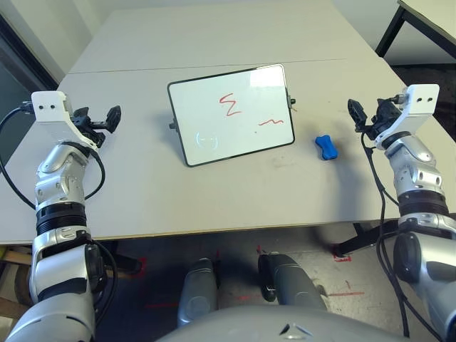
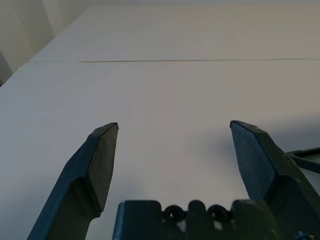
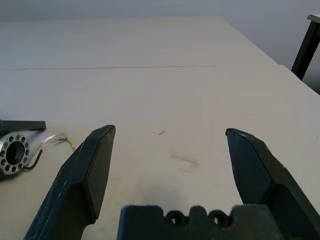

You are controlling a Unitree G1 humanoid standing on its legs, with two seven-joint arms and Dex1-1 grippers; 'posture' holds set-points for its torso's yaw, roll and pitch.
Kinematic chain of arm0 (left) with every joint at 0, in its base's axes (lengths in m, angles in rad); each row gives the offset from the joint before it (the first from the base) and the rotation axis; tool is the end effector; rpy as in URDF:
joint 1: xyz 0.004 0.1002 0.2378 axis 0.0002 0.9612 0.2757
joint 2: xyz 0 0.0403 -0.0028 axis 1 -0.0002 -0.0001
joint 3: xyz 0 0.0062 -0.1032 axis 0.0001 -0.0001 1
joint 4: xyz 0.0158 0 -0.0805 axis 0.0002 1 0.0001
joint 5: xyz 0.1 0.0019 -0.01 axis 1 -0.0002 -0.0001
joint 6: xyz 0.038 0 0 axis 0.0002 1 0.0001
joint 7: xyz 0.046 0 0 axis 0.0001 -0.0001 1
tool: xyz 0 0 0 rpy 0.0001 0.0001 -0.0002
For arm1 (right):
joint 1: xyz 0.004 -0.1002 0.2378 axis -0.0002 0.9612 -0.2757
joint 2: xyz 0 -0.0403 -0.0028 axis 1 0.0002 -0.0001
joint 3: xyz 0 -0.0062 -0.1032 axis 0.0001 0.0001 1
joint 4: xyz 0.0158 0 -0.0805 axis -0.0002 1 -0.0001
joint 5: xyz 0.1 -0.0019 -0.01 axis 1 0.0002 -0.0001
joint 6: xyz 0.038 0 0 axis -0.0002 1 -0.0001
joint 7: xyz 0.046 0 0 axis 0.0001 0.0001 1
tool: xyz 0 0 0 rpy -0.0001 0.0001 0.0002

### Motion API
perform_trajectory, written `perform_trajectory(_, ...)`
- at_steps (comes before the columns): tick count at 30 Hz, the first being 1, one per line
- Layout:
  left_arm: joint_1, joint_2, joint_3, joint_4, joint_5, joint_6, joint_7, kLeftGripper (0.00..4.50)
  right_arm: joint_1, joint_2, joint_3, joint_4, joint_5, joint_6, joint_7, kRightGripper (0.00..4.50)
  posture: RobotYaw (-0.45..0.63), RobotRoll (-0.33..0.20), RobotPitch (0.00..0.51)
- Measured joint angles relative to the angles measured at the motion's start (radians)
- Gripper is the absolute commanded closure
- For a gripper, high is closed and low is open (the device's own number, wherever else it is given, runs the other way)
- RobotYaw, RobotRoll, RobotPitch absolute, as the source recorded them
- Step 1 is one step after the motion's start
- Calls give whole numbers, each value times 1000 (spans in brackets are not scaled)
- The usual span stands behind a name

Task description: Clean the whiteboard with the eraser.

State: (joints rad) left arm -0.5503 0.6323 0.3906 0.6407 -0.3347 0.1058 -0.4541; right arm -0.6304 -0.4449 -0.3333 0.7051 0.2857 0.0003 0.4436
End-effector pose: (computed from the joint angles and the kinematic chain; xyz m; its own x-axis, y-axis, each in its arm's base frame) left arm 0.2708 0.3417 0.1385 0.9985 0.0427 0.0342 -0.0426 0.9991 -0.0016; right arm 0.3008 -0.2862 0.1162 0.9940 0.0794 0.0755 -0.0844 0.9943 0.0654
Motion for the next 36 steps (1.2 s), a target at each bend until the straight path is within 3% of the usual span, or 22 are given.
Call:
perform_trajectory(11,8,-10,-5,-41,-7,-2,-31,0,0,0,1,-2,0,4,-1,25,-98,0,119)
perform_trajectory(21,182,-19,-57,-567,-173,232,-205,0,-19,0,10,-46,5,62,2,25,-80,0,118)
perform_trajectory(25,253,-12,-131,-751,-230,332,-291,0,-49,-3,20,-48,4,93,2,25,-90,0,118)
perform_trajectory(31,290,1,-275,-817,-173,338,-348,0,-54,-11,60,-124,-11,239,-16,25,-111,0,120)
perform_trajectory(36,288,-8,-333,-812,-114,294,-354,0,-55,-54,107,-257,-17,499,-39,25,-135,0,119)
